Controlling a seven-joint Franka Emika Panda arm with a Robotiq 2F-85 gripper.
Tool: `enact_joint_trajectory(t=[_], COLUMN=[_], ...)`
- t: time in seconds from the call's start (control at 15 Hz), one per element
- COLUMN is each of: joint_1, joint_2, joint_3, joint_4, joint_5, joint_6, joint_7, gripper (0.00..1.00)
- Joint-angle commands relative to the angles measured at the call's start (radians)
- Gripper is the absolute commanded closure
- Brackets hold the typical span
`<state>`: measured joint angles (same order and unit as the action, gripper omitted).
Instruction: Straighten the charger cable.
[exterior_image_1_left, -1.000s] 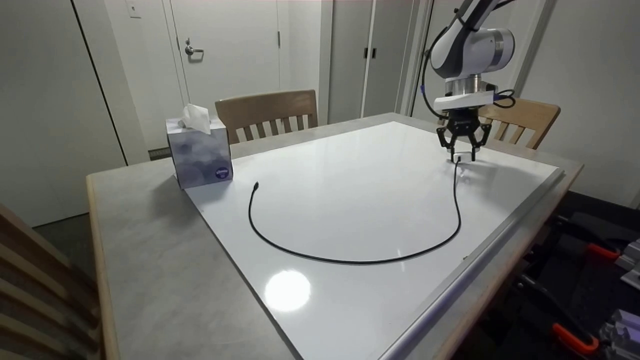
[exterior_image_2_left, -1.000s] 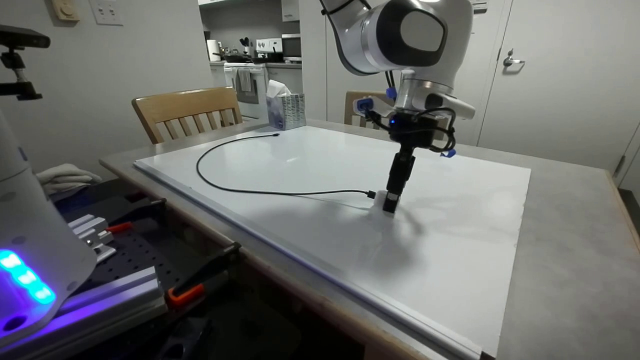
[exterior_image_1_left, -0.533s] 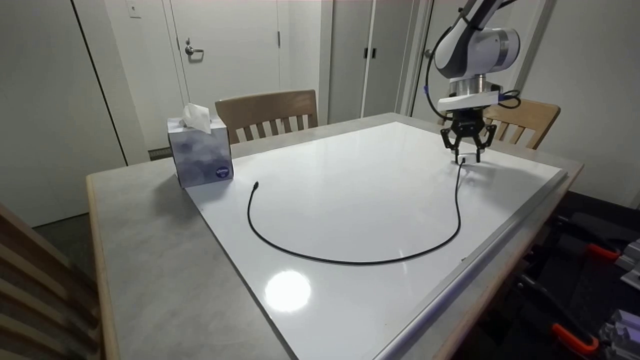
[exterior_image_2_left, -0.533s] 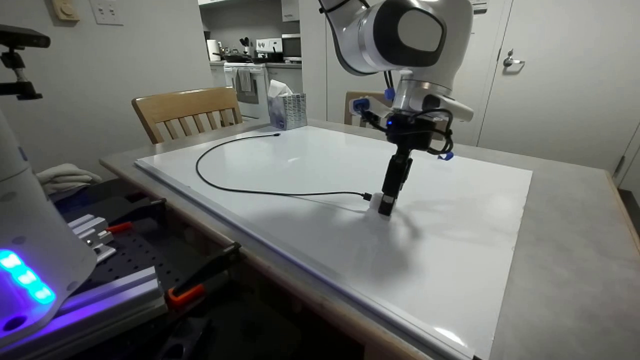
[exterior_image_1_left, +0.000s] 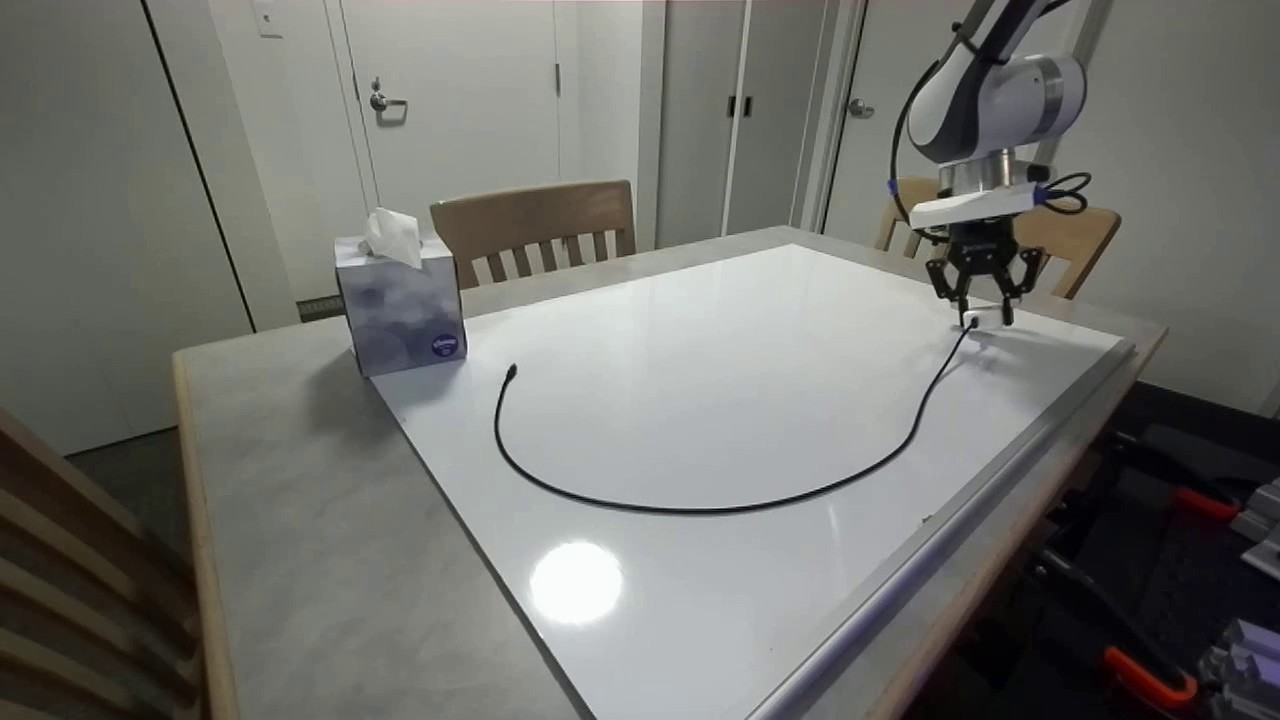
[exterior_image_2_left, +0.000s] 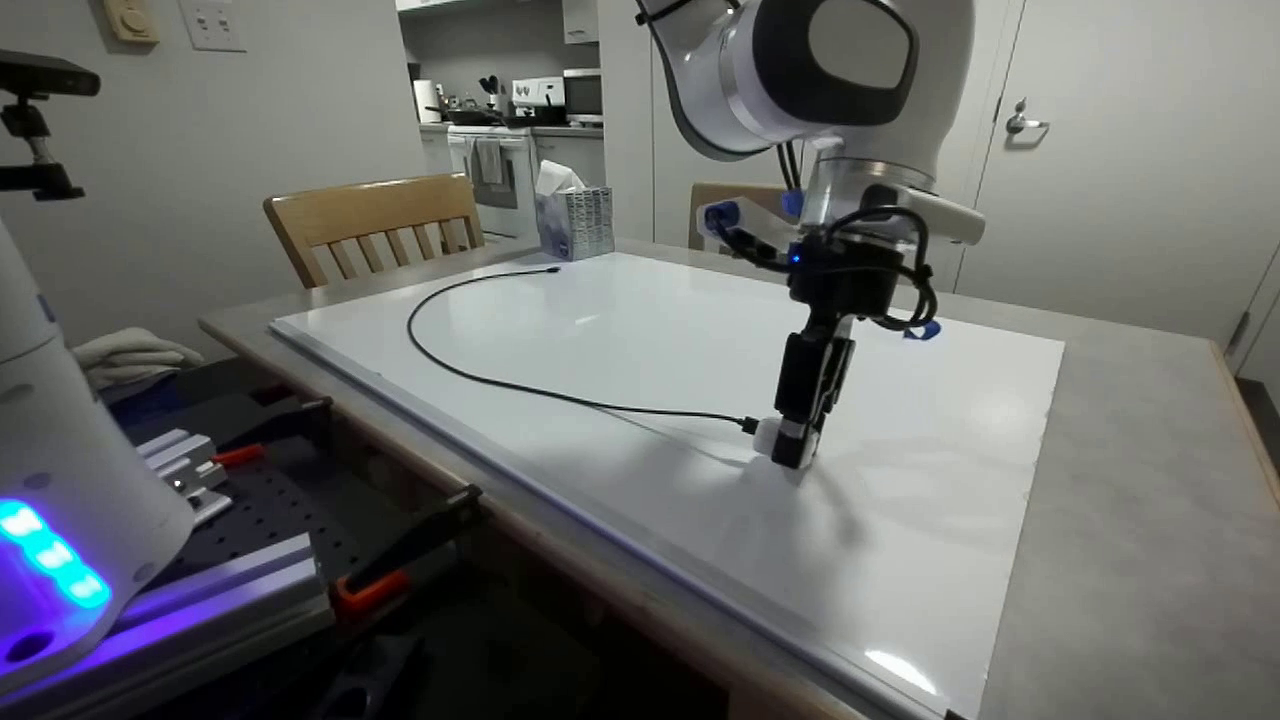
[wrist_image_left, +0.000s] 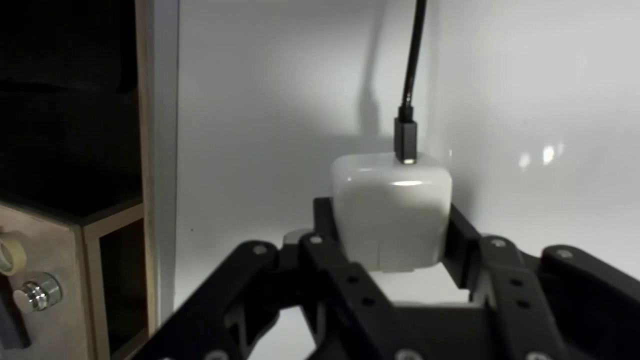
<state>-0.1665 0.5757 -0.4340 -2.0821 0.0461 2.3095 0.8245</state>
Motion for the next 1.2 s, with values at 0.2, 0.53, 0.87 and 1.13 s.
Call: enact_joint_trajectory(t=[0.2,0.53,0.87,1.13], joint_1=[0.009,-0.006,-0.009,-0.008], joint_2=[-0.094,-0.095,-0.093,-0.096], joint_3=[-0.035,-0.017,-0.011,-0.003], joint_4=[-0.109,-0.138,-0.16,-0.162], joint_5=[-0.106,-0.098,-0.089,-0.088], joint_6=[0.028,0.031,0.028,0.012], joint_7=[0.058,0.065,0.063,0.057], gripper=[0.73,0.73,0.73,0.15])
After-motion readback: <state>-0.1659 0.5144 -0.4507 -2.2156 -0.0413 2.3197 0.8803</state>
